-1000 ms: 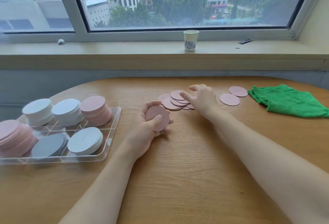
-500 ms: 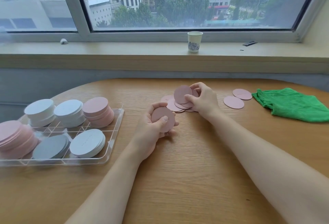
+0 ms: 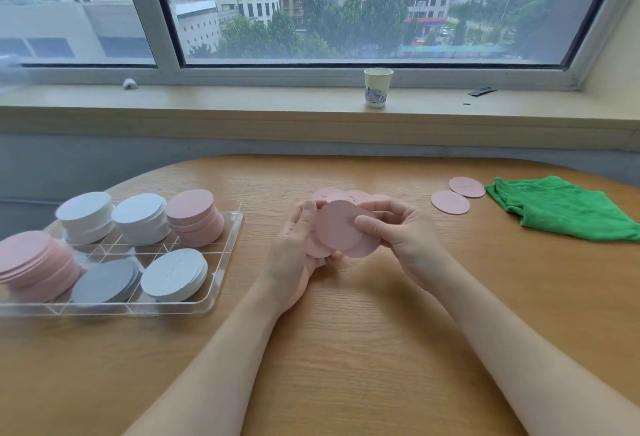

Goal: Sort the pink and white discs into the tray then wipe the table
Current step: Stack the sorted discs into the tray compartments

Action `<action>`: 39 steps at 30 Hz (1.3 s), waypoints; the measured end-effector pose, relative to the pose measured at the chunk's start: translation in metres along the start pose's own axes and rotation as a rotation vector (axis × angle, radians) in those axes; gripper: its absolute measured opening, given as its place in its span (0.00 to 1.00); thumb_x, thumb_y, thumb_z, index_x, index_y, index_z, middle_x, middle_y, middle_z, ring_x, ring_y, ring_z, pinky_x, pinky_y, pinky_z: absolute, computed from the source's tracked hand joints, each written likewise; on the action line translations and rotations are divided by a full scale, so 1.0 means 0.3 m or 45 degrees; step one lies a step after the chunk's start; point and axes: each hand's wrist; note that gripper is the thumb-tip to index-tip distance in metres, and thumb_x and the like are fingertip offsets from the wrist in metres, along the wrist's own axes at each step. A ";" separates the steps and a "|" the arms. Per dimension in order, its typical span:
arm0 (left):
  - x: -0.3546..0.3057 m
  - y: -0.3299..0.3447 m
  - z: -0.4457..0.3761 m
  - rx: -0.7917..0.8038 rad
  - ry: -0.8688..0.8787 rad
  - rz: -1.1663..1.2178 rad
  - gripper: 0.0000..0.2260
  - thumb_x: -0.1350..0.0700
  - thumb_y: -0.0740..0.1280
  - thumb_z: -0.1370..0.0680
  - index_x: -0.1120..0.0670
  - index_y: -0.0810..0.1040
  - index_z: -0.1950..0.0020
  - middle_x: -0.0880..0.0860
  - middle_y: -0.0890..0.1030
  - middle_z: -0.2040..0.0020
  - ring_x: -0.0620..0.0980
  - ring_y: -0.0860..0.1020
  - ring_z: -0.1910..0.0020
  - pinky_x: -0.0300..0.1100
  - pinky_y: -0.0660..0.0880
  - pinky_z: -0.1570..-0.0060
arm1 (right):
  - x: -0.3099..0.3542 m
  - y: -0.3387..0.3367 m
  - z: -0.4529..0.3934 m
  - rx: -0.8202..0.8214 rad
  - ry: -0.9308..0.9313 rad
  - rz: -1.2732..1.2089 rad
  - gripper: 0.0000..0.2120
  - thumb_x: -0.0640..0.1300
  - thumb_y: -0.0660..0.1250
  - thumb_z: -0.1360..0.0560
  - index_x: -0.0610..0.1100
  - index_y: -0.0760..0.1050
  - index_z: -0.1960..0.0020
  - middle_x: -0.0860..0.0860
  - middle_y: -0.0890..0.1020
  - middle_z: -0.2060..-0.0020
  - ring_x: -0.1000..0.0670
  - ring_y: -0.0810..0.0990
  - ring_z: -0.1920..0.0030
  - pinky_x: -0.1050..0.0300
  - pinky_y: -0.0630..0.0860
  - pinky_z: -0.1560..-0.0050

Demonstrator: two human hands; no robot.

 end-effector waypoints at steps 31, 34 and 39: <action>0.004 -0.017 -0.018 0.005 0.042 0.118 0.18 0.68 0.66 0.19 0.54 0.73 0.32 0.60 0.83 0.43 0.66 0.85 0.46 0.46 0.82 0.60 | -0.025 -0.014 -0.109 -0.254 -0.304 0.946 0.15 0.43 0.64 0.17 0.44 0.76 0.31 0.50 0.81 0.36 0.52 0.76 0.33 0.68 0.66 0.36; -0.004 -0.040 -0.030 -0.041 0.051 0.123 0.18 0.69 0.66 0.19 0.52 0.76 0.35 0.61 0.82 0.42 0.64 0.85 0.47 0.44 0.79 0.63 | -0.025 -0.059 -0.192 -0.200 -0.182 1.204 0.19 0.49 0.67 0.19 0.41 0.76 0.32 0.47 0.79 0.34 0.47 0.73 0.31 0.61 0.63 0.34; -0.001 -0.046 -0.036 -0.033 0.031 0.110 0.17 0.71 0.66 0.20 0.52 0.77 0.38 0.62 0.82 0.42 0.64 0.85 0.48 0.43 0.76 0.65 | -0.047 -0.057 -0.309 -0.091 0.011 1.571 0.31 0.68 0.70 0.29 0.47 0.79 0.34 0.50 0.78 0.33 0.46 0.70 0.29 0.49 0.63 0.32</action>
Point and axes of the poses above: each hand's wrist, its own z-axis away from the middle knuckle, its own y-axis out of the palm, x = y × z
